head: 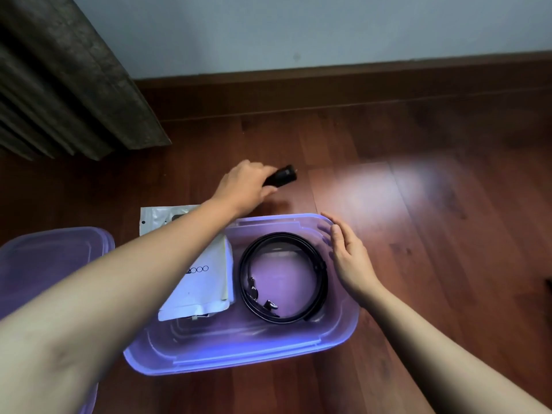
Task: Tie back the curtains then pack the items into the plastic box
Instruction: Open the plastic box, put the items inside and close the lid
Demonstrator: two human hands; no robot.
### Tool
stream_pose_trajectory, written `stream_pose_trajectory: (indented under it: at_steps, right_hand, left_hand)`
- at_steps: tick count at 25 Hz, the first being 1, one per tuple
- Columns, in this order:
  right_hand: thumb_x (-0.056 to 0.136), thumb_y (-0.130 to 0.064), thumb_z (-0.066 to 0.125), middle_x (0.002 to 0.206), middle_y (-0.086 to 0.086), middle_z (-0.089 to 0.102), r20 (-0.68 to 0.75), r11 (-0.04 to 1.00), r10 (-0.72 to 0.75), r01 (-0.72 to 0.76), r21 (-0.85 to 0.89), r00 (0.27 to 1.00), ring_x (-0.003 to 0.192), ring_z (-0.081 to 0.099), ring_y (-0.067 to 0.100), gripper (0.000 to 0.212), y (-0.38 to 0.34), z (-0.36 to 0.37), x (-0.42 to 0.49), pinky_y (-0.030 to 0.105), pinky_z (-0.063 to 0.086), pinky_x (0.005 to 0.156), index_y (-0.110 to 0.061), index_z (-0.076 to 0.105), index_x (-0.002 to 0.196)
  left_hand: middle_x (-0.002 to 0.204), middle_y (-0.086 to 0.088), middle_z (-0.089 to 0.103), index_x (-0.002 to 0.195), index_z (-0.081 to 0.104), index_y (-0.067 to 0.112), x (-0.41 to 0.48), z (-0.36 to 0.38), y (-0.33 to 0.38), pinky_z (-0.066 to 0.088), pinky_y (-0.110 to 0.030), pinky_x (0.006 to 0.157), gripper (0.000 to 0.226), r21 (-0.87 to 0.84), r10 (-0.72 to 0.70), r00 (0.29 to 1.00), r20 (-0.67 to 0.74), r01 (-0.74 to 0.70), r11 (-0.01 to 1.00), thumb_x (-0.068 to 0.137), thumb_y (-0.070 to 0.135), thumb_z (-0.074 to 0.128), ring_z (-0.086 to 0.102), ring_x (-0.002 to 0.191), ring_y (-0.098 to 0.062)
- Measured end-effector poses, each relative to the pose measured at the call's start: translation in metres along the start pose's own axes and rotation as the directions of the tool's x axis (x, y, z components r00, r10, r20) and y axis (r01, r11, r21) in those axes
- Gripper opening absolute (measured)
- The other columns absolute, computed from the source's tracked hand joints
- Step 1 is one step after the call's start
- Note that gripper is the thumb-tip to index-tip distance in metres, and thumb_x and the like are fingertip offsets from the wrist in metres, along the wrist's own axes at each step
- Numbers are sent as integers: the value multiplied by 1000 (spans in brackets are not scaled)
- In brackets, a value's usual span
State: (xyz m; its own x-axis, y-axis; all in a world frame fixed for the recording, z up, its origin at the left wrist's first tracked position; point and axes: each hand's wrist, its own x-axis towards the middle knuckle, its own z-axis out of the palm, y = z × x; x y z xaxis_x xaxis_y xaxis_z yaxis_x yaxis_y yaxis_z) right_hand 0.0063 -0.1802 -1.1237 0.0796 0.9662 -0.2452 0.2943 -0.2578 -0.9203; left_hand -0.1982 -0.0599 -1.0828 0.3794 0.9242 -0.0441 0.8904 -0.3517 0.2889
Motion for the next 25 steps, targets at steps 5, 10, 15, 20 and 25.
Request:
stream_pose_trajectory:
  at_steps: [5,10,15,20,25]
  right_hand:
    - [88,-55,32,116,-17,65,4,1000,17,-17,-4,1000,114,59,7,28,0,0,1,45,44,103,-62,52,106]
    - [83,-62,30,117,-17,64,10,1000,20,-20,4,1000,115,59,8,31,1,1,1,46,44,103,-64,50,106]
    - [83,-62,29,118,-15,64,7,1000,15,-15,-5,1000,115,59,9,31,0,0,1,46,44,103,-65,50,105]
    - [82,-63,30,117,-16,64,8,1000,23,-23,-6,1000,114,59,9,32,-1,0,0,46,44,102,-65,51,105]
    - [82,-64,29,121,-15,63,17,1000,12,-12,-9,1000,115,59,10,32,0,-1,0,45,43,104,-65,51,106]
  left_hand:
    - [80,2,69,105,71,20,-65,-30,15,46,-22,68,39,-297,489,872,3,-466,834,72,37,58,57,75,-11]
    - [106,-5,63,117,58,16,-74,6,45,40,-32,64,35,175,459,745,483,-596,784,85,29,49,53,105,-26]
    - [114,-6,59,117,55,13,-77,19,51,41,-36,64,30,199,366,735,570,-556,807,90,23,48,52,108,-27]
    - [73,-7,64,80,68,9,-63,-17,19,52,-33,56,23,45,533,817,-221,-537,842,85,23,50,62,69,-27]
    - [124,-15,50,125,54,11,-31,-26,-59,47,-41,92,44,243,-212,938,275,145,959,86,31,61,51,115,-36]
